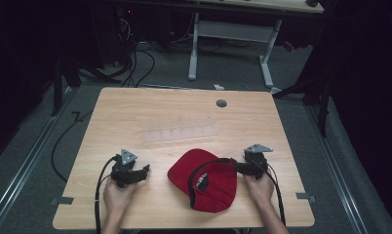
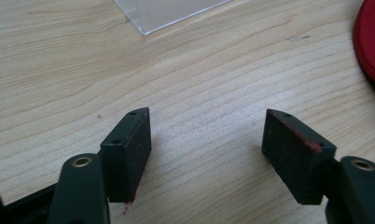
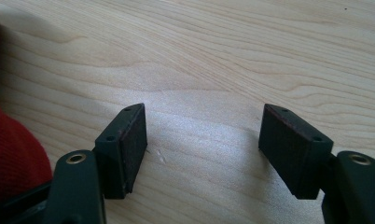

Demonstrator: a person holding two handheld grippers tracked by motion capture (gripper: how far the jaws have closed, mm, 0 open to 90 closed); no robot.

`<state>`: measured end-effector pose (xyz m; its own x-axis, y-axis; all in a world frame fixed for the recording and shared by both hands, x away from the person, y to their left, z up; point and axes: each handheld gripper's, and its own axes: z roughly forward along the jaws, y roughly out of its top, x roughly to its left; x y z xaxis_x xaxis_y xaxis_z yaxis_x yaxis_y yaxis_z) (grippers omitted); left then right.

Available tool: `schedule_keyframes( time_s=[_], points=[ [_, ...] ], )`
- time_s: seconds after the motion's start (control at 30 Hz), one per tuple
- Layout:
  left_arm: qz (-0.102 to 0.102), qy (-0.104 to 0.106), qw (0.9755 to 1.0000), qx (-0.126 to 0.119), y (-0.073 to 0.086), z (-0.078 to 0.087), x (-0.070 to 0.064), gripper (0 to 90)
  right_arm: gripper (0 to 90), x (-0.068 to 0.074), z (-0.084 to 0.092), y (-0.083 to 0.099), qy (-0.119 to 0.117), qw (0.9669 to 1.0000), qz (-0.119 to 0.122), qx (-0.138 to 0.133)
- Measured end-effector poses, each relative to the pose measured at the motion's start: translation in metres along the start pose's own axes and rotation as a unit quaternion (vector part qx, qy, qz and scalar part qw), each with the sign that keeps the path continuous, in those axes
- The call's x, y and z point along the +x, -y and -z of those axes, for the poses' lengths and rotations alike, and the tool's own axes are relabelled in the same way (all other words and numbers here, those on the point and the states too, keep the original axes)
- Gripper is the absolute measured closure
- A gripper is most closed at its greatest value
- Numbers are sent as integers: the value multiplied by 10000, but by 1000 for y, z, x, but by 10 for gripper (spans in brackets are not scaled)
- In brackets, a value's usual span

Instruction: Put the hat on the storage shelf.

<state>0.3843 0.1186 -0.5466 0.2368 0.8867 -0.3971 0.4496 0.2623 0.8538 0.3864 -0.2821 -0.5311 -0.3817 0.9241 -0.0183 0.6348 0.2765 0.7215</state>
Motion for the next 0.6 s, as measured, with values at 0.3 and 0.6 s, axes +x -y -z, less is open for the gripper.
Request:
schedule_keyframes(
  time_s=[0.3, 0.6],
  points=[
    [-15, 19, 10000, 19, 0, 0, 0, 306, 343, 0, 0, 0, -26, 10000, 22, -15],
    [-40, 46, 10000, 53, 1, 0, -1, 286, 377, -1, 1, 0, -46, 10000, 38, -23]
  ],
)
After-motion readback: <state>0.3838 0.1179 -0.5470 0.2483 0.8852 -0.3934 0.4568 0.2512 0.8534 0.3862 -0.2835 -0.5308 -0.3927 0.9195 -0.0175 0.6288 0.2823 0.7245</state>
